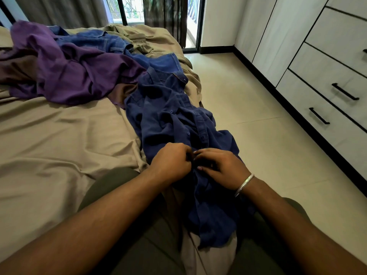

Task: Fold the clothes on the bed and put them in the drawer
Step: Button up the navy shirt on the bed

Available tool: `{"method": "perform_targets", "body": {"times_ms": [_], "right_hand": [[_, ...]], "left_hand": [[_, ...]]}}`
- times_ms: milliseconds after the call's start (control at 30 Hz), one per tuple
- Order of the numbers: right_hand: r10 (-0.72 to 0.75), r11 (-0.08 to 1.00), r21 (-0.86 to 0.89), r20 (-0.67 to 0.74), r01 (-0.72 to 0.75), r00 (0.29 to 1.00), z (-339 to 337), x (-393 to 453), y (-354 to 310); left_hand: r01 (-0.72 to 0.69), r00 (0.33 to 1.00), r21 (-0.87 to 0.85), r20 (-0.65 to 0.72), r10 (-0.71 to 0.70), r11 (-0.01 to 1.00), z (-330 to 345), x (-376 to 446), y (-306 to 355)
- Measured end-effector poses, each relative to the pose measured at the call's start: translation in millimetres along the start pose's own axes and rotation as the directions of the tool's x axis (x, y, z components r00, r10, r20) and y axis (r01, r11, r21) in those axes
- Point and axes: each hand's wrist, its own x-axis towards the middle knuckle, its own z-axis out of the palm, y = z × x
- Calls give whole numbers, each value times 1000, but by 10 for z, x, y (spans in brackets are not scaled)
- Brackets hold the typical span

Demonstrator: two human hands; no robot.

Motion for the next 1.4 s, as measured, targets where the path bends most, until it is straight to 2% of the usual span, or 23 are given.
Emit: {"method": "perform_targets", "body": {"times_ms": [100,233,367,533,600,767,833,933,1033,1200,1300,1400], "right_hand": [[40,999,1,12,-40,999,30,40,12],[48,999,17,-88,-46,995,39,48,21],[-2,997,75,-132,12,991,36,-12,-24],[-70,998,-2,-179,70,981,111,-71,-26],[-92,996,-22,-197,89,976,112,-69,-42],[-140,990,9,-177,144,974,1,-33,-106],[-154,987,22,-179,161,972,-56,-15,-114],[-158,984,36,-262,174,952,-115,11,-139],[-145,985,42,-299,165,943,-153,35,-176],[-207,978,-38,-247,204,947,-210,55,-180],[-198,979,6,-240,206,950,-275,74,-194],[-156,974,124,-243,189,958,-347,90,-202]], "left_hand": [[19,1000,44,24,-20,999,-9,2,-38],[33,998,90,46,-37,995,8,-2,-42],[41,999,114,29,-45,993,29,30,-65],[39,998,115,49,-45,993,58,58,-76],[67,997,38,44,-69,997,60,63,-74],[103,993,-281,-20,-113,954,22,73,-73],[99,991,-380,-48,-126,920,4,72,-43],[105,986,-526,-56,-158,844,-23,73,-11],[95,988,-562,-49,-147,822,-48,64,3],[94,991,-609,-21,-135,788,-73,49,15],[115,991,-637,21,-132,762,-89,52,13],[175,985,-751,130,-117,637,-137,32,12]]}}
